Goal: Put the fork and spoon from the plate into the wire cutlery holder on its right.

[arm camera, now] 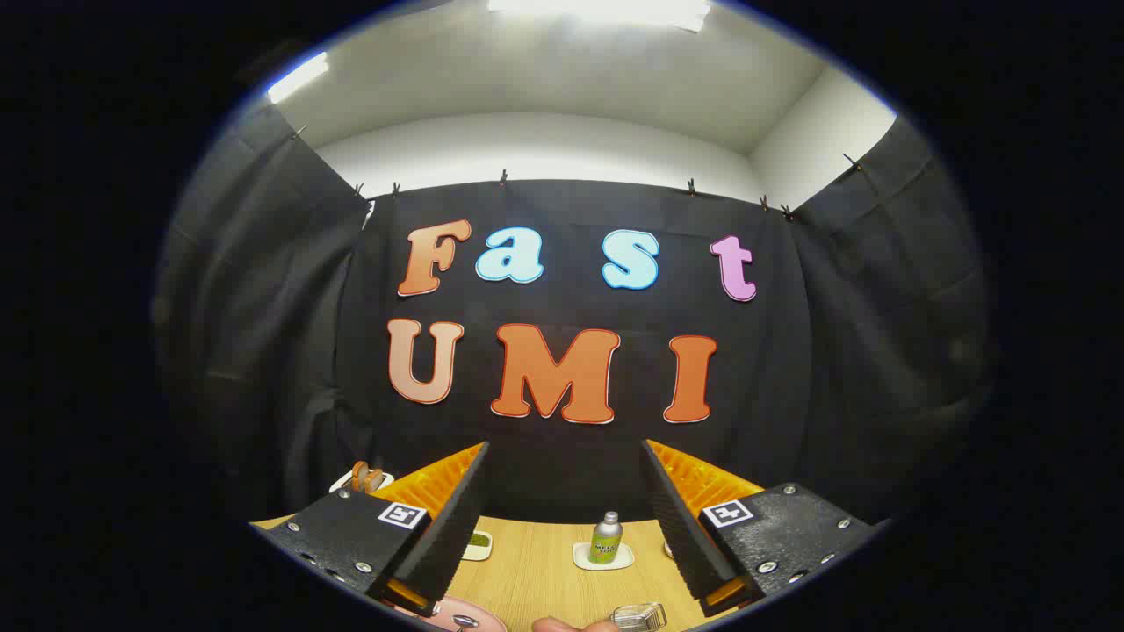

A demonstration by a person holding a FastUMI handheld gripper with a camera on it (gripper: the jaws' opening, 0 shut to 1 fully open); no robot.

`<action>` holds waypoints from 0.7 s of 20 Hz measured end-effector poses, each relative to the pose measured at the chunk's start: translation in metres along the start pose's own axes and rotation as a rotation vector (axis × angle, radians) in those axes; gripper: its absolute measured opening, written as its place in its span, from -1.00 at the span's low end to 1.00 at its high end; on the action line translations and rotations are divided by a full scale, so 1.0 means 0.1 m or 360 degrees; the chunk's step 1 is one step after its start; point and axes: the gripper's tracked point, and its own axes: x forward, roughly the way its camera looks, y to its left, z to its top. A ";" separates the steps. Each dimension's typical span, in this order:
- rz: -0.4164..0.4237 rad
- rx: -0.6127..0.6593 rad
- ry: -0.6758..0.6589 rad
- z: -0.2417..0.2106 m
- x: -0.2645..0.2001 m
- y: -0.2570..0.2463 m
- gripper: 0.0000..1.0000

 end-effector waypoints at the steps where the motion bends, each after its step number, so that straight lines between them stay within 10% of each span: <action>1: -0.0003 -0.0009 0.0004 0.00 0.01 0.00 0.97; 14: 0.0031 -0.0044 0.0042 -0.02 -0.01 0.04 0.96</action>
